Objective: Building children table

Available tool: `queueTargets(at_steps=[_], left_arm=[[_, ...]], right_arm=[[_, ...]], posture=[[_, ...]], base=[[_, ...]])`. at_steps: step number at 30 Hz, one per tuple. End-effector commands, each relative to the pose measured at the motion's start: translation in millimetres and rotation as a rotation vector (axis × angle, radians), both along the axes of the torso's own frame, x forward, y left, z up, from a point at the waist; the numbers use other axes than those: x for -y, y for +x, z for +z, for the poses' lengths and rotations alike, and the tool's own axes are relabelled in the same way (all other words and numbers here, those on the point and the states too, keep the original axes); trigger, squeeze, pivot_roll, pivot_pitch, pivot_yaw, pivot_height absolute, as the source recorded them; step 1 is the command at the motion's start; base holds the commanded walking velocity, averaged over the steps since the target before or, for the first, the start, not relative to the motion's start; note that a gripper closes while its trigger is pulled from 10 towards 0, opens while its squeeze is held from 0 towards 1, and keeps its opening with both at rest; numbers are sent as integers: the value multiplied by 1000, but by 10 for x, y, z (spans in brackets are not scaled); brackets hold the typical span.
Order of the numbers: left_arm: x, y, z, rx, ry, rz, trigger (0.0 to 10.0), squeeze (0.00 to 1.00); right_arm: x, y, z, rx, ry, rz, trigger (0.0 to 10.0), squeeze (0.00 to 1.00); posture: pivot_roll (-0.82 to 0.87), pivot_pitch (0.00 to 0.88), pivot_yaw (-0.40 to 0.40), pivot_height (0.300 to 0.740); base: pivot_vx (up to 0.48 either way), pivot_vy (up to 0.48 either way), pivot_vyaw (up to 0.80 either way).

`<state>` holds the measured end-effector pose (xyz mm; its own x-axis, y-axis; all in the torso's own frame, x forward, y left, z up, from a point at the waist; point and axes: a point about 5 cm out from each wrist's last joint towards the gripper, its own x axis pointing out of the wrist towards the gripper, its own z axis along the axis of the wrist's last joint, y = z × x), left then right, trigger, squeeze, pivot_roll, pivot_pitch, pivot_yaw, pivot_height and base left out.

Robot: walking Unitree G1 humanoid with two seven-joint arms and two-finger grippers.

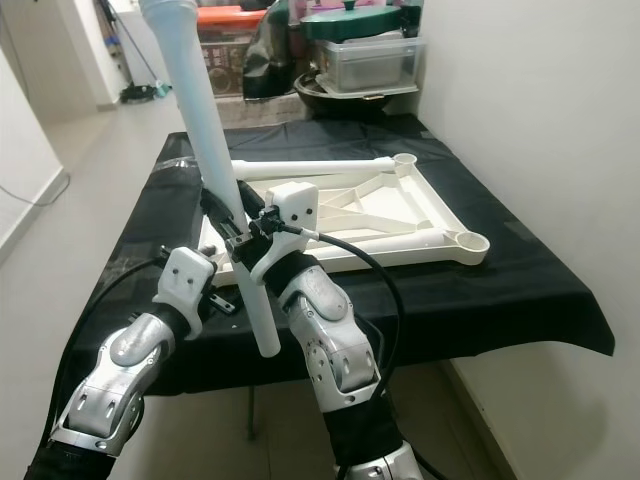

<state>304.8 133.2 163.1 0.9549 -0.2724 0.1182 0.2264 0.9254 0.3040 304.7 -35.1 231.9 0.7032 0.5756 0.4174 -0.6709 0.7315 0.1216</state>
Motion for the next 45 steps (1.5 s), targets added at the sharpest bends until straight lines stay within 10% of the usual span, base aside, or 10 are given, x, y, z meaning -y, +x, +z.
queueTargets(at_steps=[1,10,22,45], left_arm=[[-328,12,-24,16,56,171,10000,0],[-627,-119,-72,-30,7,228,10000,0],[108,-477,-226,-184,-110,-319,10000,0],[318,-339,-176,-202,-292,-418,10000,0]], right_arm=[[-14,25,48,19,11,-26,10000,0],[121,125,76,33,10,-158,10000,0],[182,235,122,40,46,-260,10000,0],[-12,93,161,-6,179,-71,10000,0]], posture=[[-36,0,31,740],[-32,0,35,740],[-27,0,30,740],[-40,0,38,740]], base=[[0,0,0],[0,0,0],[0,0,0],[0,0,0]])
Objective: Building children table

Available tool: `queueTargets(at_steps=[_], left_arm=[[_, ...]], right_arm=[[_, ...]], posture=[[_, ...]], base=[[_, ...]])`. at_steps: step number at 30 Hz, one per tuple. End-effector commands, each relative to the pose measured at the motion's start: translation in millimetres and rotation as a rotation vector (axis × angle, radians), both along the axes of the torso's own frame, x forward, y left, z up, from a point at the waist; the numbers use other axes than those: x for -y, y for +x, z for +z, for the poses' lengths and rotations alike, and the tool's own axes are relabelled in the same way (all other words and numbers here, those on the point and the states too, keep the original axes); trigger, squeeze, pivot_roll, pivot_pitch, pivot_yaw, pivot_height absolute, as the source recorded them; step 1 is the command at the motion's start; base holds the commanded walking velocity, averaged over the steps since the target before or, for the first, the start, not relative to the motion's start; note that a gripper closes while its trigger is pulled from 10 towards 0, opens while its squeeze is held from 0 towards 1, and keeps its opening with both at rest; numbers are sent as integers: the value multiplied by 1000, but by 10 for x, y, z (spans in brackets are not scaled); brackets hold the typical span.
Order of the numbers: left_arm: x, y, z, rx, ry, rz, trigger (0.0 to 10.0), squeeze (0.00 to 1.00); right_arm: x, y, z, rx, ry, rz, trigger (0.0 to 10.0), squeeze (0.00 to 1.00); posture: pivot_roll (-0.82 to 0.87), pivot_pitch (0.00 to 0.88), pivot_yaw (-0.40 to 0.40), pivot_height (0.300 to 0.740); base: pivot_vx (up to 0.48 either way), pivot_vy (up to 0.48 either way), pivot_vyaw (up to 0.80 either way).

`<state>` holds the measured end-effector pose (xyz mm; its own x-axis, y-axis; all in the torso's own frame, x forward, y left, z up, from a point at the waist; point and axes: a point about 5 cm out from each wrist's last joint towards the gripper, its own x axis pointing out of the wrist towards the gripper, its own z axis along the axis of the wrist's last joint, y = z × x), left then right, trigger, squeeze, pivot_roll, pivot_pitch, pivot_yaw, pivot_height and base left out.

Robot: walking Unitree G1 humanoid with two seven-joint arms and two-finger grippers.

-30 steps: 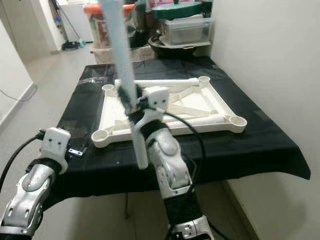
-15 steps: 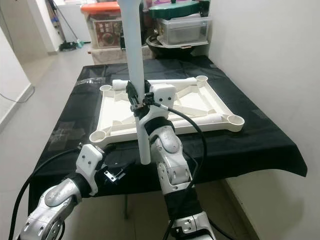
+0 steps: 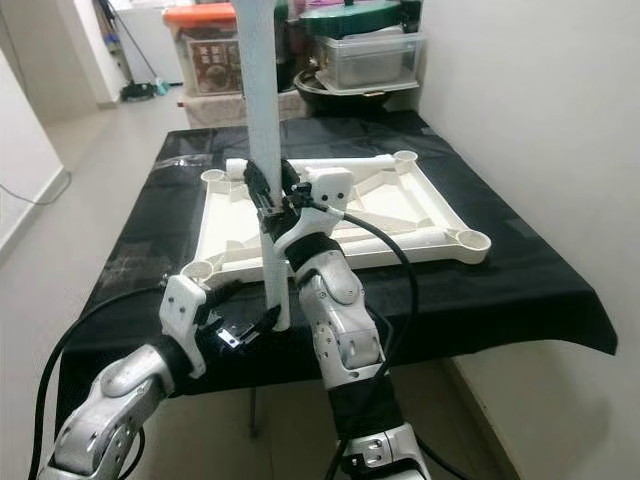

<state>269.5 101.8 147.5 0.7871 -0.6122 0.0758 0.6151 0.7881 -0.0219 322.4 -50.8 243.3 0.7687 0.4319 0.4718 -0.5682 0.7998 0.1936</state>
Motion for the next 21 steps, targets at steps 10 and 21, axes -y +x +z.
queueTargets(at_steps=[10,21], left_arm=[[116,15,-28,-45,-81,-62,10000,0],[69,187,62,-6,-108,2,10000,0]], right_arm=[[-241,-166,44,-4,100,141,10000,0],[-302,-284,32,-11,121,238,10000,0]], posture=[[-42,0,42,740],[-46,0,41,740]], base=[[0,0,0],[0,0,0]])
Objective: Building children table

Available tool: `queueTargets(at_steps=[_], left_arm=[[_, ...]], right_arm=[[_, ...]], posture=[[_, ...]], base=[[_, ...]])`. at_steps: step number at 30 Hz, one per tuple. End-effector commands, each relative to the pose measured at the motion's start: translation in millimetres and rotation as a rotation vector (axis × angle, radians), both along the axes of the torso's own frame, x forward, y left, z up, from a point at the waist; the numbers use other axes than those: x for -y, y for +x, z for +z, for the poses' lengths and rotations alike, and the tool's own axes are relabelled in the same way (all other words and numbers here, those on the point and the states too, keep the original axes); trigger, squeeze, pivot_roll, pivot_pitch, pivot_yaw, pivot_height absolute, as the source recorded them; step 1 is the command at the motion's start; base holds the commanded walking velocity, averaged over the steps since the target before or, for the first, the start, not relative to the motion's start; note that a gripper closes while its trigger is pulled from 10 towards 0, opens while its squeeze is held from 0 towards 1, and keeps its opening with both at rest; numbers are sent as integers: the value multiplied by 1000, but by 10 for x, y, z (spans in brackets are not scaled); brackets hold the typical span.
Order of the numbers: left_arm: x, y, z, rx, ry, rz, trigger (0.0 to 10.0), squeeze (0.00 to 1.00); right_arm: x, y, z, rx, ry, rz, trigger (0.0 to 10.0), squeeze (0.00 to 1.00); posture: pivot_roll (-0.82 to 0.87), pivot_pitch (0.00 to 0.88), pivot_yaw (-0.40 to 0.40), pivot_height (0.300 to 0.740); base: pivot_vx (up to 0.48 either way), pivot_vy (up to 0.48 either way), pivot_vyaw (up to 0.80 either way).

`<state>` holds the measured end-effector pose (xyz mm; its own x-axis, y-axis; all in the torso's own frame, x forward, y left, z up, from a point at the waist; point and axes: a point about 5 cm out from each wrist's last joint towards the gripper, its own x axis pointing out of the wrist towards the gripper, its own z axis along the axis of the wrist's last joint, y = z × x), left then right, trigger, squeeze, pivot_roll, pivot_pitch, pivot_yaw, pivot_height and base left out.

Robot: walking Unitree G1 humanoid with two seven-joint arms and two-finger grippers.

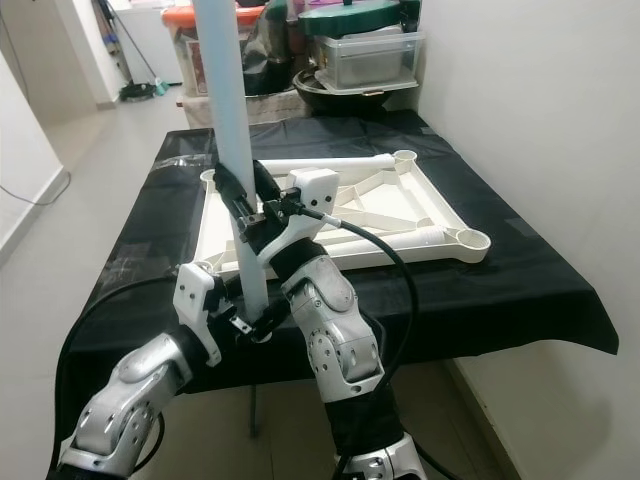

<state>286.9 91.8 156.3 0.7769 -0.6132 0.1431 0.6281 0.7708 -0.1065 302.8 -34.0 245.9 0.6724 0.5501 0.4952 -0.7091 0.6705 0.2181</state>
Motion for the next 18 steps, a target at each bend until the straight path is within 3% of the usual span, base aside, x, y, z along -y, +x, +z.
queueTargets(at_steps=[1,2,5,6,18], left_arm=[[-38,29,-15,-3,-3,29,10000,0],[-45,48,0,7,-6,39,4118,0],[-47,52,5,10,-7,40,4118,0],[-49,54,7,13,-7,41,0,0],[-230,69,-60,25,56,144,0,0]], right_arm=[[-134,-91,6,-24,79,51,10000,0],[-133,-97,5,-24,77,52,10000,0],[-132,-99,4,-24,75,52,10000,0],[-129,-101,1,-26,73,51,10000,0],[-94,-77,-31,-40,54,27,10000,0]], posture=[[-46,0,41,740],[-46,0,41,740],[-46,0,41,740],[-46,0,41,740],[-49,0,40,740]], base=[[0,0,0],[0,0,0],[0,0,0],[0,0,0],[0,0,0]])
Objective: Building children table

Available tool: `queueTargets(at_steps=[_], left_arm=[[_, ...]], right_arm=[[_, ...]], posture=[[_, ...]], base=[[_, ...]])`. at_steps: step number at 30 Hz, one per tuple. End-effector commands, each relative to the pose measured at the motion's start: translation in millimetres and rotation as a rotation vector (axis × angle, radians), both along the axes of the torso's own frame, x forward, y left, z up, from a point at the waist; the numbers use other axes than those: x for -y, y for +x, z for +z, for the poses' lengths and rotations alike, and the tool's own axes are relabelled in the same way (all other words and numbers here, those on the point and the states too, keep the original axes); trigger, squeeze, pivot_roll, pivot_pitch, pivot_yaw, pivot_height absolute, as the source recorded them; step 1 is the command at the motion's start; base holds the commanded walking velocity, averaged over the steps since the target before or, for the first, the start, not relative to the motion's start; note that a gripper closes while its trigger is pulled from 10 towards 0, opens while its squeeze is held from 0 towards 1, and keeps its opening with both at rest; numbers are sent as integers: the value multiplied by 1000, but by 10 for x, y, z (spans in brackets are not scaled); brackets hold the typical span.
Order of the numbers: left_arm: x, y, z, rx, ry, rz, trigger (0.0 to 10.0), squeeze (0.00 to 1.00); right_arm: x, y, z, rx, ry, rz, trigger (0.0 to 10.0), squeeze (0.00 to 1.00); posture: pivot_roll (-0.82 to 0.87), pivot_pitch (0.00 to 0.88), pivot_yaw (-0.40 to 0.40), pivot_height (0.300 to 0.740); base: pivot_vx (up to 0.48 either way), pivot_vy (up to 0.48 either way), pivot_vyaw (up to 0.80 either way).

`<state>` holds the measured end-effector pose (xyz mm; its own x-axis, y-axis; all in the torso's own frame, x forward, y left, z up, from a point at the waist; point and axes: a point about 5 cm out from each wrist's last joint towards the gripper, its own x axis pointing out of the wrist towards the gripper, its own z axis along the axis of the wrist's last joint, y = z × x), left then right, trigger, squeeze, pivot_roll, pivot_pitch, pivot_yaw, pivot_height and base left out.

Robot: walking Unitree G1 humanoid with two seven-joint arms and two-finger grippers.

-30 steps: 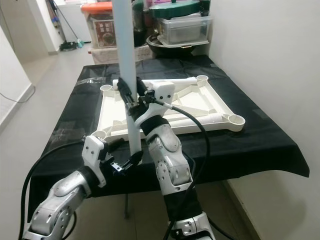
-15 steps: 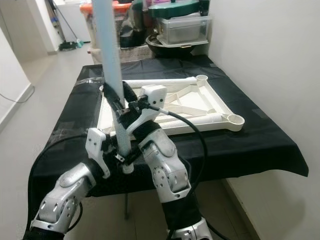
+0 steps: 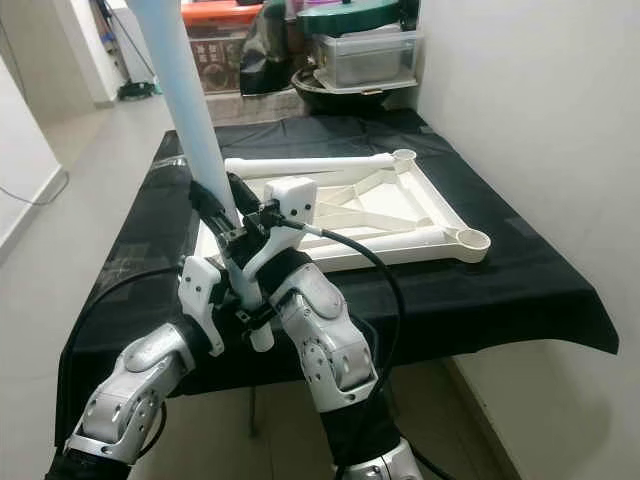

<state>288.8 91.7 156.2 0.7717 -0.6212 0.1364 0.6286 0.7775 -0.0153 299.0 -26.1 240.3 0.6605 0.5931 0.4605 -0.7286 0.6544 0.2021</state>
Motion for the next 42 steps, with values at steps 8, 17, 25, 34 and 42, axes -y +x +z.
queueTargets(at_steps=[8,17,25,34,42], left_arm=[[-329,33,-94,-22,-10,186,0,0],[-286,27,-81,-39,-16,194,10000,0],[-273,-23,-30,16,-24,207,0,0],[-322,-12,-44,17,-10,220,0,0],[-605,55,-43,32,98,366,10000,0]], right_arm=[[29,12,7,-30,82,-44,10000,0],[46,45,-16,-36,66,-66,10000,0],[64,64,-19,-40,61,-87,10000,0],[66,69,-18,-39,59,-89,10000,0],[59,94,-34,-41,34,-110,10000,0]], posture=[[-49,0,40,740],[-49,0,40,740],[-44,0,44,740],[-46,0,41,740],[-44,0,44,740]], base=[[0,0,0],[0,0,0],[0,0,0],[0,0,0],[0,0,0]])
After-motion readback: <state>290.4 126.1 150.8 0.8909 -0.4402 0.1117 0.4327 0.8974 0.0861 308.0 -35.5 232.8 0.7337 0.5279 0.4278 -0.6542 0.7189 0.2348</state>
